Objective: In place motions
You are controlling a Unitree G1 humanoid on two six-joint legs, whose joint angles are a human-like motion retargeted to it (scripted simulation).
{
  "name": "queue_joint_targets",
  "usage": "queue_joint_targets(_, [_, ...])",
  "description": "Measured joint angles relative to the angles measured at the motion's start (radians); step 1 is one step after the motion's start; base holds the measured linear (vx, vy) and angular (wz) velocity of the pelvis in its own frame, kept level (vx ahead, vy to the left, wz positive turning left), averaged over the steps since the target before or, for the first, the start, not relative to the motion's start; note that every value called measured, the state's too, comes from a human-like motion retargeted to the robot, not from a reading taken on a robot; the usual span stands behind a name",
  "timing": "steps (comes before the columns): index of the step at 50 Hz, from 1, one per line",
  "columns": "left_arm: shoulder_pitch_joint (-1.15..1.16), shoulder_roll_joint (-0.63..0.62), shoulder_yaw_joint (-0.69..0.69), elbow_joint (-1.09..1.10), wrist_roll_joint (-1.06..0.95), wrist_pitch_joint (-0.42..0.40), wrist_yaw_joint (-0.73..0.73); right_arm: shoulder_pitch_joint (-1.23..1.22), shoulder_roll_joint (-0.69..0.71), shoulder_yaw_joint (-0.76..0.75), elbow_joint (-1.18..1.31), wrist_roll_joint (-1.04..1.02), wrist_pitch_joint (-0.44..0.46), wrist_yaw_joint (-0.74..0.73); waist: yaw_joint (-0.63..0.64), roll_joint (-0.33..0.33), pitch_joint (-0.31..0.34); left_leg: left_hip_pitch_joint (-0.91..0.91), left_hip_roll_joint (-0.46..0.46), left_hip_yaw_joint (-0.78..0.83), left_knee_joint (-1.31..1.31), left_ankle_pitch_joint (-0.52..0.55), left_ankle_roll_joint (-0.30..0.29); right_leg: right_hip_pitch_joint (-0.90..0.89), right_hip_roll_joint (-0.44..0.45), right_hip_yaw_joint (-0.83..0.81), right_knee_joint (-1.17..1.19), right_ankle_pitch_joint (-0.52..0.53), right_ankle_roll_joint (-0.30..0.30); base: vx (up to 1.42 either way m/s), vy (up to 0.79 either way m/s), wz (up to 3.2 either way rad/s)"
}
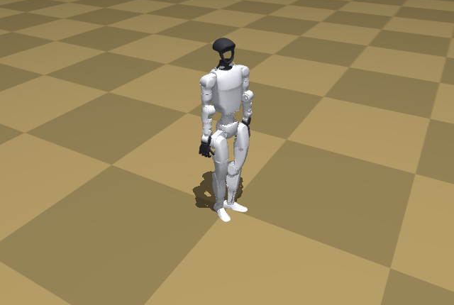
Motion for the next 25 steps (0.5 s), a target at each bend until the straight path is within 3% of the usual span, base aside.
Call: queue_joint_targets(25, [-0.003, 0.0, 0.003, 0.001, -0.005, -0.002, 0.001, -0.001, 0.003, 0.004, 0.0, 0.0, -0.002, -0.002, -0.005, -0.001, 0.003, -0.004, 0.001, -0.005, 0.001, 0.002, -0.001, -0.004, -0.001, -0.006, 0.0, 0.0, 0.0, 0.0, 0.0, 0.0])
